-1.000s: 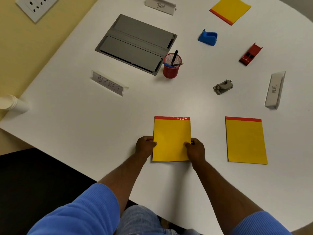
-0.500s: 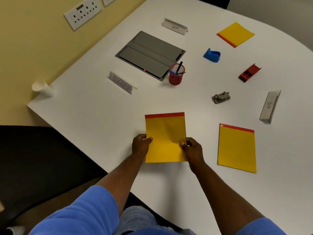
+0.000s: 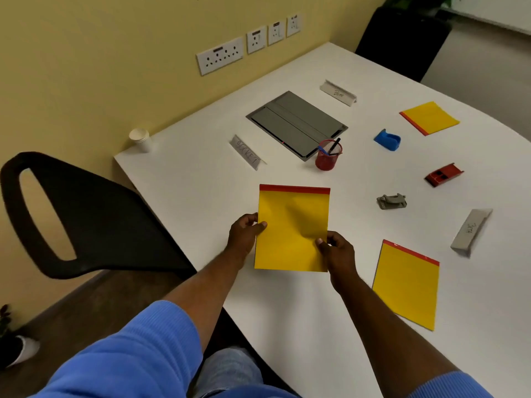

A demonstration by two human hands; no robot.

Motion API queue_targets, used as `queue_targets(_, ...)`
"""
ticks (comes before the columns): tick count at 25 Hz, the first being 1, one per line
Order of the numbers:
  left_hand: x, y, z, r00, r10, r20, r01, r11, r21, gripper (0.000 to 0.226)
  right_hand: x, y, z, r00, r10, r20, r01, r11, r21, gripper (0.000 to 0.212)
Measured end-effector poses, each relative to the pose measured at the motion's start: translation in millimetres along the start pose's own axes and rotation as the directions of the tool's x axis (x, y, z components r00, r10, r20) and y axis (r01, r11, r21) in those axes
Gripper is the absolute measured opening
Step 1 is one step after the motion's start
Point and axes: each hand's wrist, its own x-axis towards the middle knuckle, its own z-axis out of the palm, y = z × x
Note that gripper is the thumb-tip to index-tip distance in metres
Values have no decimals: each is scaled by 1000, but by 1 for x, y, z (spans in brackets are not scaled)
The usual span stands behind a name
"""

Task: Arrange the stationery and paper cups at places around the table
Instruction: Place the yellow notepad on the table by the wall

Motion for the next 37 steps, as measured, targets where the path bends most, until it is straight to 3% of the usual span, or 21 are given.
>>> queue_targets(4, 5, 7, -10, 999, 19, -34, -19, 1000, -13, 9, 10, -8, 6, 1000, 8, 10, -8, 999, 34, 13)
queue_targets(11, 53, 22, -29, 999, -22, -28, 20, 998, -65, 16, 53, -22, 39, 997, -60, -57, 56, 996, -72, 23)
queue_targets(13, 73, 28, -37, 999, -23, -37, 20, 997, -79, 15, 67, -28, 53, 997, -73, -24, 71, 995, -74, 17)
queue_targets(16, 114, 35, -57, 997, -23, -78, 16, 996, -88, 16, 95, -36, 87, 993, -109, -40, 100, 981, -167, 16)
queue_targets(20, 166, 44, -84, 991, -38, -127, 27, 996, -86, 20, 128, -46, 135, 990, -110, -85, 86, 964, -253, 30)
queue_targets(22, 193, 49, -100, 989, -42, -141, 32, 997, -71, 24, 147, -46, 157, 993, -112, -48, 95, 956, -276, 24)
queue_targets(26, 256, 66, -138, 983, 4, -182, -2, 1000, 10, 28, 191, -53, 210, 1000, -19, 7, 19, 983, -181, 13)
queue_targets(30, 315, 88, -165, 976, 84, -202, -66, 993, 94, 25, 232, -65, 261, 999, -26, 40, 33, 984, -174, 9)
queue_targets(35, 385, 92, -194, 908, 239, -345, -75, 901, 427, 33, 292, -80, 320, 995, -39, -92, 24, 987, -156, 13)
queue_targets(37, 408, 81, -209, 905, 295, -307, -72, 817, 572, 44, 315, -84, 336, 988, -29, -152, 9, 992, -129, 13)
